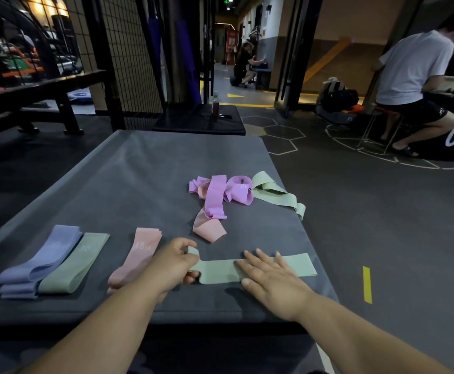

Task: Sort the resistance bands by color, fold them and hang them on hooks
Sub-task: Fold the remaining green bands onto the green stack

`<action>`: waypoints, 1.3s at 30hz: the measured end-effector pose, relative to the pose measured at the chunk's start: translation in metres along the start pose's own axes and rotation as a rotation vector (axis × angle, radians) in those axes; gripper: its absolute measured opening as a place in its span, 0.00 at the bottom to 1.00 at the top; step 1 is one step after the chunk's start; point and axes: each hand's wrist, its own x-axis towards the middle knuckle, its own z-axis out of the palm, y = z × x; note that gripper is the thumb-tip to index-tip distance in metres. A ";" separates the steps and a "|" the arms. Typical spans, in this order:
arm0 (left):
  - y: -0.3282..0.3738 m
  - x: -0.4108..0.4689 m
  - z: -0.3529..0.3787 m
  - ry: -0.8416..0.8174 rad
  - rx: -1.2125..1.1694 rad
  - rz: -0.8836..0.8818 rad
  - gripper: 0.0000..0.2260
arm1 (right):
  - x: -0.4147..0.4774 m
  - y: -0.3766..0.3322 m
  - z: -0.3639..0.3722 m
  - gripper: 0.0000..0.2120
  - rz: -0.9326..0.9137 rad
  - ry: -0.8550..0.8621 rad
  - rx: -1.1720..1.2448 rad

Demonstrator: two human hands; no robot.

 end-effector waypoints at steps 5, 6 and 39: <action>0.010 -0.009 0.017 -0.137 -0.149 0.008 0.08 | 0.004 -0.012 -0.013 0.19 0.012 0.251 0.299; 0.011 -0.009 0.020 -0.154 -0.152 0.014 0.08 | 0.005 -0.015 -0.014 0.16 0.022 0.277 0.405; -0.006 0.021 0.076 -0.131 0.725 0.569 0.35 | -0.014 0.083 -0.031 0.04 0.594 0.441 0.721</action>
